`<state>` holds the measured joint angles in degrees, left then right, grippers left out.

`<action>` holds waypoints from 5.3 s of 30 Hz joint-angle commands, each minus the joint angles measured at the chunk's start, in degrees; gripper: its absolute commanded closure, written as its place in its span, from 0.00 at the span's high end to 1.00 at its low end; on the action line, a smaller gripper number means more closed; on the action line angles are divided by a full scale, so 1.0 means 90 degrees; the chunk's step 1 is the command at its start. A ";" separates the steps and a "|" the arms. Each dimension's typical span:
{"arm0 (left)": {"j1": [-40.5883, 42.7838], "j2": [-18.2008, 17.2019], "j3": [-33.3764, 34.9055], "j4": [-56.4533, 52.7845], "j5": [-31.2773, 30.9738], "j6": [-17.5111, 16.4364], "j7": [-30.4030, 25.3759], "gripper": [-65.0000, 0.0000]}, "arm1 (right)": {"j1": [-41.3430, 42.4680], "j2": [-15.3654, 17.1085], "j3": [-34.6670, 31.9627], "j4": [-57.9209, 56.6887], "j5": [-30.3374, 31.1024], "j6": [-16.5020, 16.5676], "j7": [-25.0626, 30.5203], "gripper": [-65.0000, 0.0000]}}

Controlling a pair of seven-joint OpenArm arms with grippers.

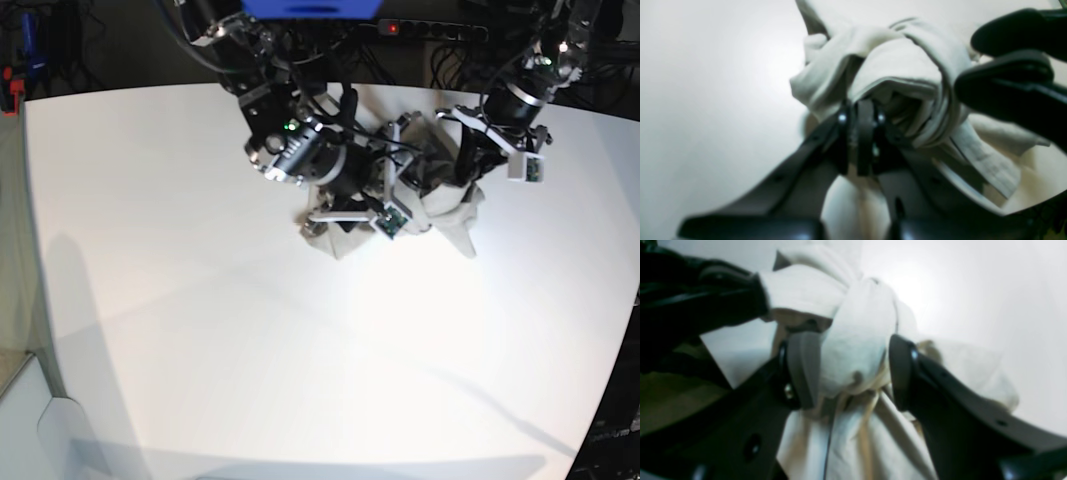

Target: Layout the t-shirt on the table in an organized manner, then fold the t-shirt properly

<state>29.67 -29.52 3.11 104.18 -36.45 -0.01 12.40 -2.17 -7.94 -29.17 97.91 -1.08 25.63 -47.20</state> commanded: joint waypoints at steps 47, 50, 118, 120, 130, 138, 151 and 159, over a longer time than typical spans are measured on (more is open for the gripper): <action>0.0293 0.0071 -0.1885 0.1235 -0.2158 -0.0043 -0.0152 0.00 | 0.1653 0.0653 0.1478 0.0535 0.0086 -0.0078 0.0082 0.00; 0.0400 0.0227 -0.2265 0.1157 -0.2500 -0.0043 -0.0143 0.00 | 0.1761 0.0643 0.1761 0.0535 0.0086 -0.0078 0.0082 0.00; -0.1612 -0.0183 0.1241 -0.0494 -0.2676 -0.0033 -0.0162 0.00 | 0.1526 0.0194 0.1986 0.1375 0.0106 -0.0049 -0.2174 0.36; -0.1602 -0.0183 0.1241 -0.0504 -0.2676 -0.0033 -0.0162 0.00 | 0.1516 0.0087 0.1986 0.1375 0.0106 -0.0049 -0.2155 0.43; -0.1524 -0.0183 0.1261 -0.0543 -0.2676 -0.0033 -0.0172 0.00 | 0.1809 -0.0060 0.1986 -0.0188 0.0115 -0.0049 -0.2096 0.47; -0.1524 -0.0183 0.1261 -0.0543 -0.2676 -0.0033 -0.0172 0.00 | 0.1829 -0.0070 0.1986 -0.0393 0.0115 -0.0049 -0.1813 0.47; -0.1485 -0.0134 0.1261 -0.0582 -0.1982 -0.0043 -0.0172 0.00 | 0.1839 -0.0070 0.1976 -0.1213 0.0115 -0.0049 -0.1158 0.31; -0.1436 -0.0144 0.1212 -0.0513 -0.1992 -0.0043 -0.0211 0.00 | 0.2093 0.0106 0.1995 -0.1672 0.0086 -0.0068 -0.1158 0.00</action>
<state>17.12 -30.28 14.55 98.30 -54.11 0.25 11.79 15.55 -6.92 -11.31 82.06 -0.64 25.41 -58.46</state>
